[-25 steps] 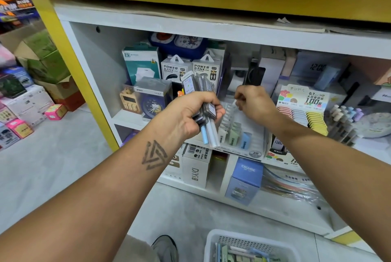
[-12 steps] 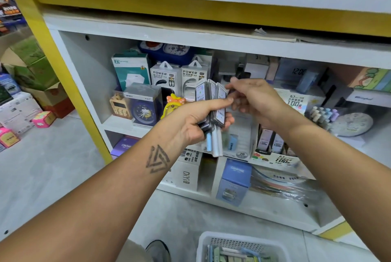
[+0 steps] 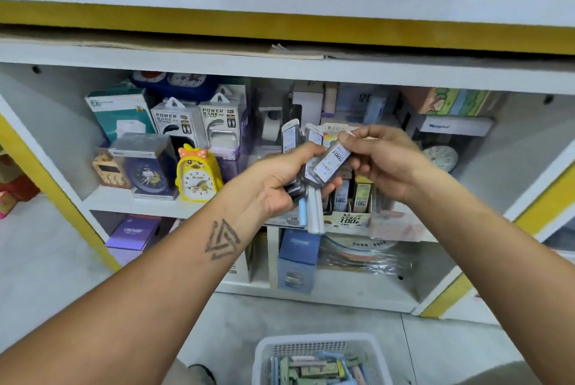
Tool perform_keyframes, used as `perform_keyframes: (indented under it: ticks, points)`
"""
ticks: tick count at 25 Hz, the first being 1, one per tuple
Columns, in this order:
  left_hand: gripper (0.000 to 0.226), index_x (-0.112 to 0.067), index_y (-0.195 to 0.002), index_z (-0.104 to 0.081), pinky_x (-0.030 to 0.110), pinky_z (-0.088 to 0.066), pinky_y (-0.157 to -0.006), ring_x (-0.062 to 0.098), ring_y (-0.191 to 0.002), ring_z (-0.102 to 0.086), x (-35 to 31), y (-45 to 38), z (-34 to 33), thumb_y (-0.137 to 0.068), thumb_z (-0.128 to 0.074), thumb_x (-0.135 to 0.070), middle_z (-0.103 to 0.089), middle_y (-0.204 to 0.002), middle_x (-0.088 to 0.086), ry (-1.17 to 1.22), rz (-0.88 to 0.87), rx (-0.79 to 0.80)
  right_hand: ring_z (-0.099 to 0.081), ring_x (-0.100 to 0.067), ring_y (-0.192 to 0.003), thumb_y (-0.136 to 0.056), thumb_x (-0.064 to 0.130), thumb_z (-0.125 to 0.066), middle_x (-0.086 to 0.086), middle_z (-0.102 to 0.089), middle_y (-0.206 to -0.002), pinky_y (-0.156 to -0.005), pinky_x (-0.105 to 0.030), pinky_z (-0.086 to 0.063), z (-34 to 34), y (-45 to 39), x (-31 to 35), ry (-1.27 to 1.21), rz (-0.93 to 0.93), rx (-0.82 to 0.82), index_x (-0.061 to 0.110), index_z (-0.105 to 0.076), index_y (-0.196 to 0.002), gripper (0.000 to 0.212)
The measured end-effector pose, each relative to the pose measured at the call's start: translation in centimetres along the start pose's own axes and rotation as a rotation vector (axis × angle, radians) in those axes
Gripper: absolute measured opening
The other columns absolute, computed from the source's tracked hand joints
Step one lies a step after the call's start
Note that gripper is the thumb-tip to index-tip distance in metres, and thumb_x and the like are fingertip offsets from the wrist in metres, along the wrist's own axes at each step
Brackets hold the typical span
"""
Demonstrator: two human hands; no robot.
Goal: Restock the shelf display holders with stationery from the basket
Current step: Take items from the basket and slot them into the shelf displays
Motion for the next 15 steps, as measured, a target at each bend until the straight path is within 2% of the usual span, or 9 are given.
perform_keyframes:
  ticks: [3, 5, 7, 9, 12, 15]
  points:
    - [0.018, 0.0, -0.101, -0.064, 0.025, -0.055, -0.043, 0.019, -0.049, -0.066, 0.2, -1.1, 0.5, -0.096, -0.062, -0.017, -0.07, -0.074, 0.017, -0.055, 0.012, -0.156, -0.053, -0.017, -0.046, -0.094, 0.008, -0.067, -0.01, -0.071, -0.067, -0.041, -0.025, -0.04, 3.6, 0.3, 1.5, 0.207, 0.154, -0.135, 0.005, -0.061, -0.092, 0.007]
    - [0.016, -0.002, -0.098, -0.064, 0.024, -0.053, -0.041, 0.016, -0.043, -0.062, 0.0, -1.5, 1.0, -0.095, -0.064, -0.018, -0.068, -0.061, 0.012, -0.039, 0.007, -0.221, -0.062, -0.022, -0.05, -0.098, 0.01, -0.061, -0.01, -0.073, -0.072, -0.048, -0.031, -0.049, 4.4, 0.3, 2.4, 0.446, 0.253, -0.152, 0.01, -0.061, -0.095, 0.003]
    - [0.017, -0.005, -0.095, -0.064, 0.022, -0.051, -0.04, 0.015, -0.041, -0.061, -0.2, -1.7, 0.9, -0.093, -0.066, -0.021, -0.066, -0.056, 0.009, 0.006, -0.004, -0.221, -0.069, -0.024, -0.06, -0.099, 0.015, -0.057, -0.008, -0.072, -0.079, -0.06, -0.038, -0.057, 4.1, 0.2, 2.1, 0.717, 0.311, -0.127, 0.018, -0.059, -0.1, 0.004]
    - [0.02, -0.004, -0.086, -0.065, 0.022, -0.051, -0.041, 0.016, -0.043, -0.062, -0.2, -1.8, 0.5, -0.092, -0.065, -0.023, -0.066, -0.056, 0.009, 0.052, -0.001, -0.186, -0.069, -0.025, -0.073, -0.099, 0.02, -0.056, -0.005, -0.069, -0.083, -0.069, -0.038, -0.057, 3.3, 0.1, 0.9, 0.965, 0.357, -0.077, 0.025, -0.058, -0.102, 0.006]
    - [0.022, -0.005, -0.08, -0.064, 0.022, -0.053, -0.043, 0.018, -0.046, -0.063, 0.2, -1.7, 0.2, -0.092, -0.061, -0.022, -0.066, -0.06, 0.012, 0.091, 0.026, -0.139, -0.065, -0.026, -0.08, -0.098, 0.025, -0.057, -0.003, -0.066, -0.083, -0.074, -0.036, -0.054, 2.3, 0.0, -0.8, 1.079, 0.374, -0.015, 0.03, -0.056, -0.097, 0.005]
    - [0.016, -0.001, -0.087, -0.063, 0.026, -0.056, -0.046, 0.022, -0.051, -0.068, 0.3, -1.5, 0.1, -0.093, -0.061, -0.016, -0.068, -0.065, 0.017, 0.108, 0.036, -0.099, -0.063, -0.027, -0.084, -0.096, 0.025, -0.06, -0.001, -0.066, -0.088, -0.074, -0.036, -0.052, 1.7, 0.0, -1.7, 1.188, 0.388, 0.02, 0.024, -0.062, -0.091, 0.005]
Point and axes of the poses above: each hand's wrist, its own y-axis away from the middle knuckle, its own z-axis out of the back of the hand, x = y × z, the point moved 6 cm from there along -y, towards the middle knuckle
